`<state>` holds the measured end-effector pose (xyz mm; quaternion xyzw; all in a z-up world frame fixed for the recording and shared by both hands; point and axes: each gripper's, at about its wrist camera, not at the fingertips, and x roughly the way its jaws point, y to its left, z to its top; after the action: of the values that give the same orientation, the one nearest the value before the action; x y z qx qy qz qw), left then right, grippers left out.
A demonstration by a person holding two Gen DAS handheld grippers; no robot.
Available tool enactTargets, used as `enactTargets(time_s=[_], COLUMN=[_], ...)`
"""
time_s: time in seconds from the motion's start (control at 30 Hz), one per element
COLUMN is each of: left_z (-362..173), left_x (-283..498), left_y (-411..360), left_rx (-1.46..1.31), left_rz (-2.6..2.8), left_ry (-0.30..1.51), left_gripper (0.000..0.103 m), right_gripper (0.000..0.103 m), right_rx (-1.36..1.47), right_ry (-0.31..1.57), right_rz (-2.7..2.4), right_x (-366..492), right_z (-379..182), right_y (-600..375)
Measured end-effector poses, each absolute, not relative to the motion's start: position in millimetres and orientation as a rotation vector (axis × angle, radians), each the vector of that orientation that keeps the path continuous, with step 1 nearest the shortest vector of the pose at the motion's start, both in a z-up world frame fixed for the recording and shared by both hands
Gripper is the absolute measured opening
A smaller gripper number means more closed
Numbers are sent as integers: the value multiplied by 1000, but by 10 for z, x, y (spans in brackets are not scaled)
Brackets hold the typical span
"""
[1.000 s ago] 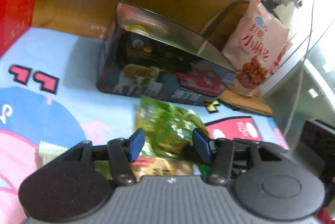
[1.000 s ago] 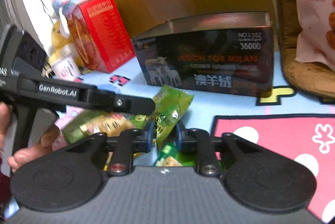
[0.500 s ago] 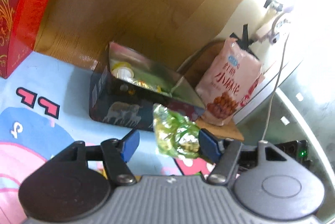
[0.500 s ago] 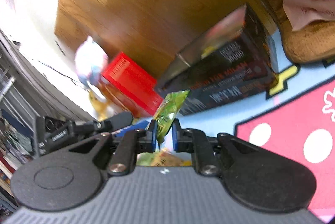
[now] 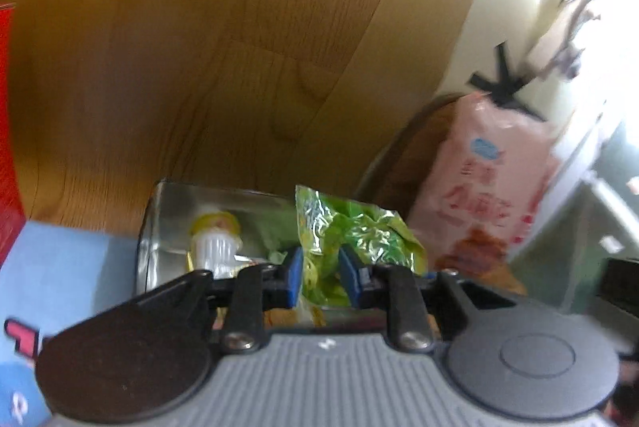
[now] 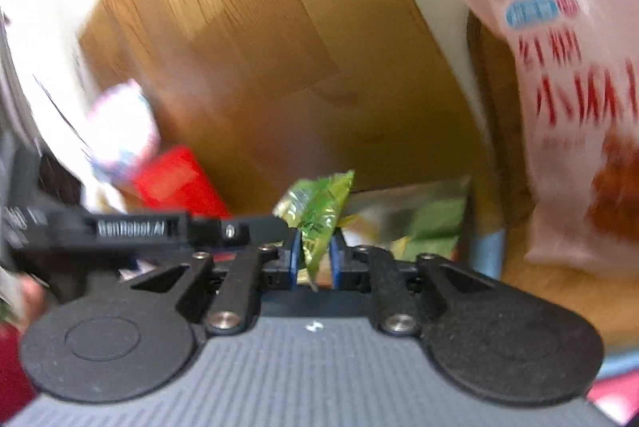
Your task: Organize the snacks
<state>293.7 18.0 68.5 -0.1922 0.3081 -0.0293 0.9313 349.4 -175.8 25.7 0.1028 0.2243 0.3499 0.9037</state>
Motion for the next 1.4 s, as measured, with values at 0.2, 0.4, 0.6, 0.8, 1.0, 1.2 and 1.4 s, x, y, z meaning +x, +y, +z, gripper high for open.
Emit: enactTargets(time_s=[0.2,0.4,0.6,0.8,1.0,1.2,1.4], left_z=[547,673,516,273,132,211,126], left_x=[2888,2220,1443,982,894,973,1148], left_y=[111,272,519,738,877,647,339], left_rx=[-380,-358,-366,-397,-486,-463,-436], left_rz=[-55,-53,32,105,116,23,-57], left_ry=[639,563,587,638,664,641,696], left_gripper=[23,29,31,31,31,31,33], right_gripper=[44,44,44,44,46,50,23], right_rx=[70,168,212,99,-17,-70,-53], right_ry=[348,313,467,522,518,564,567], right_rz=[544,589,736,841,817,765,751], right_x=[3377,2913,2533,2215,2039,2075,2180], right_z=[127,29,-191,-293,-356,-524,-526], right_y=[-1743,-1983,-1875,-1498,-1191,-1174,-1183])
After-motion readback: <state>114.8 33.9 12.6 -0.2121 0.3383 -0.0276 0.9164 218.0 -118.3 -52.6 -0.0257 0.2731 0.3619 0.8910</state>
